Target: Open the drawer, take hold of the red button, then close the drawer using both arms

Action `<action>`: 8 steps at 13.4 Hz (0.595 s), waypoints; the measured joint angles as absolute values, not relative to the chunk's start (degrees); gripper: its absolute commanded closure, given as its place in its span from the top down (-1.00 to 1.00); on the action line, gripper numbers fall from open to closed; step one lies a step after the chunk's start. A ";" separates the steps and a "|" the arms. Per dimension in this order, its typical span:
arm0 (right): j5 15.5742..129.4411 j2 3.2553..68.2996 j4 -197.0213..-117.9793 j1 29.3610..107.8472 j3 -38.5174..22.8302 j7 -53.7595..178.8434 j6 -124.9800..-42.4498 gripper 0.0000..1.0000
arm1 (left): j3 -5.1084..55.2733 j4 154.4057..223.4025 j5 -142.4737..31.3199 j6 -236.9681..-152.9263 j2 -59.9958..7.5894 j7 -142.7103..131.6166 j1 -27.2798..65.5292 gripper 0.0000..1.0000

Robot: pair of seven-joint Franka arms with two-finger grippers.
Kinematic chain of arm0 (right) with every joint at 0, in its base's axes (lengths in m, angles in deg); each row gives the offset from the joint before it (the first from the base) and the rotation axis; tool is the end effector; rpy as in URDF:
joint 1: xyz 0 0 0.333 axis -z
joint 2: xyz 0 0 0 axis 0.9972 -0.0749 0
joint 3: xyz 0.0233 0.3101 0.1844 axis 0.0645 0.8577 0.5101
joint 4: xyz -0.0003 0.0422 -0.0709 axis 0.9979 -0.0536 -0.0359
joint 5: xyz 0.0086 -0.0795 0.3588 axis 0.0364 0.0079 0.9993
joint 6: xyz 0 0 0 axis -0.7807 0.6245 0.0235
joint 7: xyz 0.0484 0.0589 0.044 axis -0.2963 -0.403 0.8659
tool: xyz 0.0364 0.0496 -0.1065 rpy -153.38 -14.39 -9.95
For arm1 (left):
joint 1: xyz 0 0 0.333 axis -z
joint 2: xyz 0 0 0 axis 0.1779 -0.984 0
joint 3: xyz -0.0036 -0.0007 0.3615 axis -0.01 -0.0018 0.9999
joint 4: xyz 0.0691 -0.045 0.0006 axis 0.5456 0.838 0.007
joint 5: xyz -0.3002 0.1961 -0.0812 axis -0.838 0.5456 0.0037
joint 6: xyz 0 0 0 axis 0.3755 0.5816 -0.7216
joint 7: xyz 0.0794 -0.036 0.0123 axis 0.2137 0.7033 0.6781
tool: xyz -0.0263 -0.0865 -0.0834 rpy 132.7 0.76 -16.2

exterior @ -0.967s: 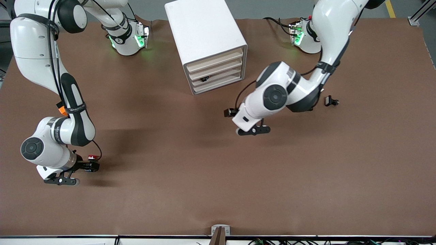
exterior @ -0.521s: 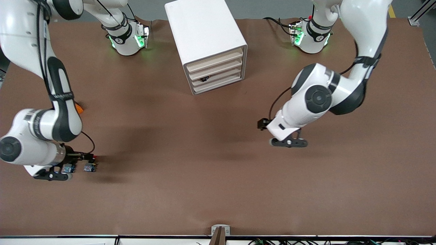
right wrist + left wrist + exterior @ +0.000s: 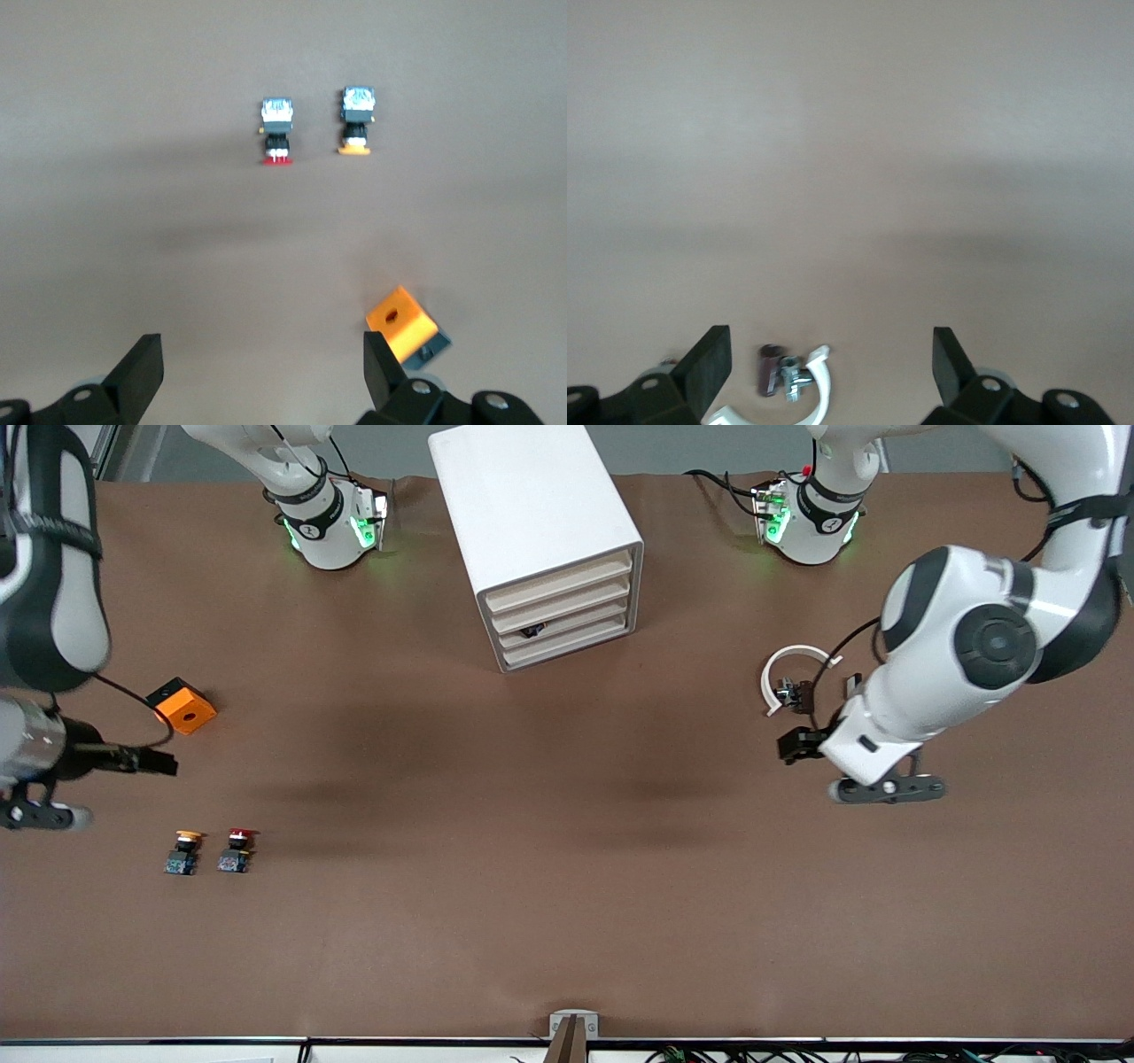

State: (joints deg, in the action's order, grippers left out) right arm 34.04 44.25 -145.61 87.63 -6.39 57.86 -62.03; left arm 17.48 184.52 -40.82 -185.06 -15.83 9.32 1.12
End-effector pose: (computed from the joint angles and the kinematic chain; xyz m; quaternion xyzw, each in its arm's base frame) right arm 0.6075 -0.0610 0.5332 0.9961 -0.0461 -0.0730 0.0185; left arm 0.6001 -0.1416 0.4986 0.9994 0.0307 -0.0181 0.0039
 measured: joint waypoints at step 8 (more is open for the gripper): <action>34.04 54.76 -147.25 88.56 -7.04 60.30 -52.82 1.00 | 17.43 192.43 -40.85 -184.30 -4.90 0.91 -9.20 1.00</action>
State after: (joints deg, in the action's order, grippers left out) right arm 34.04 54.76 -147.25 88.56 -7.04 60.30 -52.82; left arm 17.43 192.43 -40.85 -184.30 -4.90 0.91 -9.20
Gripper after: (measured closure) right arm 0.000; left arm 0.000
